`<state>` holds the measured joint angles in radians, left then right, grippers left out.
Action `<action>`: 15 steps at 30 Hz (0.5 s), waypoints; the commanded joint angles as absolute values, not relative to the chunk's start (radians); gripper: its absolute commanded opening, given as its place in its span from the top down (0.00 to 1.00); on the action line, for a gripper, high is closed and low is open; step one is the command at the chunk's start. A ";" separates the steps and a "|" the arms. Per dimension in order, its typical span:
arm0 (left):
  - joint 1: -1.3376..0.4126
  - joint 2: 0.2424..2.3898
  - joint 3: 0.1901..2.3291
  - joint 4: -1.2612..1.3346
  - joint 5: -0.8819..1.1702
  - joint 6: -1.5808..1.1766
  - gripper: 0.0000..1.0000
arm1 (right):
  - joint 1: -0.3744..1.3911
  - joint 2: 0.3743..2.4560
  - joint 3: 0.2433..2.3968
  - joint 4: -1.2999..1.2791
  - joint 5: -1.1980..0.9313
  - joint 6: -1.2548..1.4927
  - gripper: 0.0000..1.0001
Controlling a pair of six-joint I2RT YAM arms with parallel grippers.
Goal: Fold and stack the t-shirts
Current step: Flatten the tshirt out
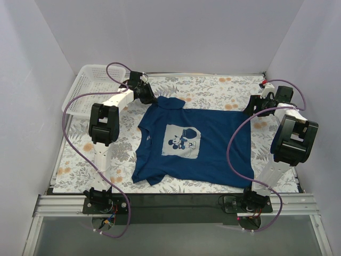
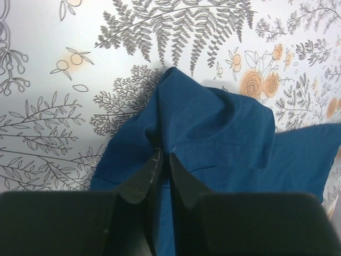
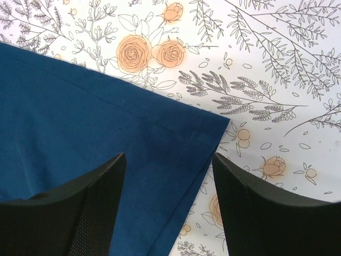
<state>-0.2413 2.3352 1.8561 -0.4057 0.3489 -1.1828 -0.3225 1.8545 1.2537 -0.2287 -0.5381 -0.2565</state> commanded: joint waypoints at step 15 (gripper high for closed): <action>-0.229 2.260 1.878 -0.367 0.396 -1.196 1.00 | -0.350 1.983 1.371 -0.216 -0.452 -0.158 0.40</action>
